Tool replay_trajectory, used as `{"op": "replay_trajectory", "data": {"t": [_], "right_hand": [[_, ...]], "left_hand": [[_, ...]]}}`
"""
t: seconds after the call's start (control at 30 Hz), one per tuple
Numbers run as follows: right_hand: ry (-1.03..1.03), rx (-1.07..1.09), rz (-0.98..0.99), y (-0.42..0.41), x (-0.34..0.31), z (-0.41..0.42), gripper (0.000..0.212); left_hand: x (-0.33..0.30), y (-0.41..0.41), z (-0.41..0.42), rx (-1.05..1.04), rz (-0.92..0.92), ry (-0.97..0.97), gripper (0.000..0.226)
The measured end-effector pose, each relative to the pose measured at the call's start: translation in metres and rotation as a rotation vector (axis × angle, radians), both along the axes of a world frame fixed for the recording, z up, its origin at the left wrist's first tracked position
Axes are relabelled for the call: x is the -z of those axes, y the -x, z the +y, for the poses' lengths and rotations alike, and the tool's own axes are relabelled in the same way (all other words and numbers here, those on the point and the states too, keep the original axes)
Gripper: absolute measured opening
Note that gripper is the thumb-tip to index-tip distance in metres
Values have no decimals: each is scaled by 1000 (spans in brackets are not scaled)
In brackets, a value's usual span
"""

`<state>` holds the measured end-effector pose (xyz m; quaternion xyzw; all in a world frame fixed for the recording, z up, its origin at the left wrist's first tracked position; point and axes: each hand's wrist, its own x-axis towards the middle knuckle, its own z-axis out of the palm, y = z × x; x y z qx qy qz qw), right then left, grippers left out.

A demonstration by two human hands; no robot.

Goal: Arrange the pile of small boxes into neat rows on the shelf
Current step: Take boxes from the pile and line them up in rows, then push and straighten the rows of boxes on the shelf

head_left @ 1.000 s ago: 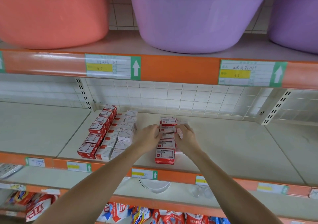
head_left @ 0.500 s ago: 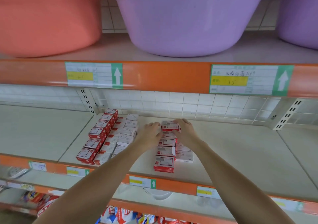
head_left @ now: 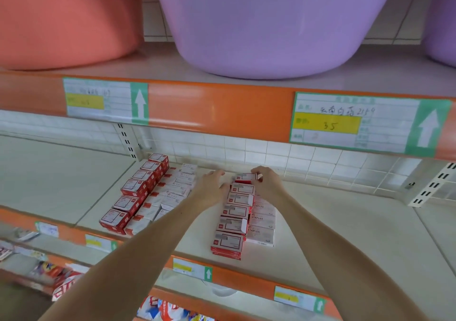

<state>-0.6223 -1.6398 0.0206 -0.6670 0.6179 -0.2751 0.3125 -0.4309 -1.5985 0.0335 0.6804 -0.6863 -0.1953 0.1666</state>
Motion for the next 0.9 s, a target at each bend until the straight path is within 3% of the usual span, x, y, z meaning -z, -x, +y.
{"op": "replay_trajectory", "data": {"t": [0.27, 0.37, 0.53, 0.63, 0.73, 0.9], "right_hand": [[-55, -54, -3, 1, 1, 1, 35], [-32, 8, -52, 2, 2, 12, 44], [61, 21, -20, 6, 8, 32, 42], [105, 110, -23, 10, 13, 43, 42], [21, 259, -150, 13, 20, 55, 49], [-93, 218, -261, 6, 28, 67, 58]], "left_hand": [[2, 11, -4, -9, -46, 18, 42], [2, 14, -4, 2, 4, 13, 41], [6, 15, -1, 8, 95, -22, 47], [5, 14, 5, -7, 181, -65, 52], [1, 16, 16, 25, 336, -138, 54], [7, 23, 20, 68, 663, -208, 46]]}}
